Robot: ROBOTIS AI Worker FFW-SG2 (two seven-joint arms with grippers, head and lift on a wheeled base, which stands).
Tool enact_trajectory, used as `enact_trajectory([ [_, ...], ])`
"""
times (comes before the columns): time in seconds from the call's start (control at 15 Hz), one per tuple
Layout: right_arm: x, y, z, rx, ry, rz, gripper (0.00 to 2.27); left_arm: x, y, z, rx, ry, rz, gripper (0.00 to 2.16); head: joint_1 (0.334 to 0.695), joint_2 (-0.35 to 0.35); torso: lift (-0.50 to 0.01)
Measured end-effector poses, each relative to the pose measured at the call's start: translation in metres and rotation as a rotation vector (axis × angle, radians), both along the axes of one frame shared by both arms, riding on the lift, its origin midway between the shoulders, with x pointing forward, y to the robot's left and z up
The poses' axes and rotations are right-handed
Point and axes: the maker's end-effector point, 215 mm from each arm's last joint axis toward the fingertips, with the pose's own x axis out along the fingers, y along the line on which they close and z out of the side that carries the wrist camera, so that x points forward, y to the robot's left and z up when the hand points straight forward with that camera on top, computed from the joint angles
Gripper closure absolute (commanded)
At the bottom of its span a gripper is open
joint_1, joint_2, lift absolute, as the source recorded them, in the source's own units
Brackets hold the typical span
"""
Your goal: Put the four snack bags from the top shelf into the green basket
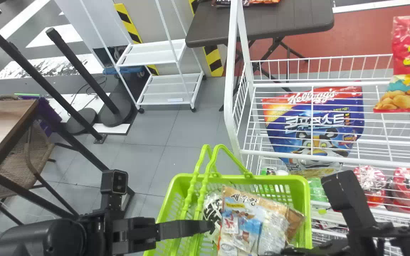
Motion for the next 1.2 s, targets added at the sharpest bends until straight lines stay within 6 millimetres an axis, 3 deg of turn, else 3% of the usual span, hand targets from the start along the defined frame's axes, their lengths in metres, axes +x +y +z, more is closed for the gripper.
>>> enact_trajectory([
  [0.13, 0.014, -0.003, 0.011, 0.013, -0.044, -0.024, 0.06, 0.001, 0.0, 0.0, -0.001, -0.001, 0.0, 2.15, 0.695, 0.35, 0.0],
  [0.33, 0.06, -0.007, 0.045, 0.086, -0.19, -0.106, 0.05, 0.002, -0.001, 0.0, -0.003, -0.004, 0.001, 2.15, 0.695, 0.35, 0.0],
  [0.6, 0.11, -0.042, 0.086, 0.191, -0.288, -0.238, 0.06, 0.002, -0.001, 0.001, -0.006, -0.006, 0.001, 2.15, 0.695, 0.35, 0.0],
  [0.73, 0.157, -0.089, 0.104, 0.177, -0.427, -0.39, 0.06, 0.002, -0.002, 0.001, -0.007, -0.006, 0.001, 2.15, 0.695, 0.35, 0.0],
  [0.93, 0.235, -0.188, 0.118, -0.032, -0.692, -0.624, 0.06, 0.001, -0.004, 0.002, -0.008, -0.007, -0.003, 2.15, 0.695, 0.175, 0.0],
  [1.07, 0.27, -0.233, 0.123, -0.156, -0.795, -0.697, 0.07, 0.001, -0.005, 0.002, -0.009, -0.007, -0.006, 2.15, 0.695, 0.053, 0.0],
  [1.2, 0.296, -0.264, 0.116, -0.233, -0.813, -0.738, 0.07, 0.001, -0.005, 0.002, -0.01, -0.007, -0.007, 2.15, 0.695, 0.01, 0.0],
])
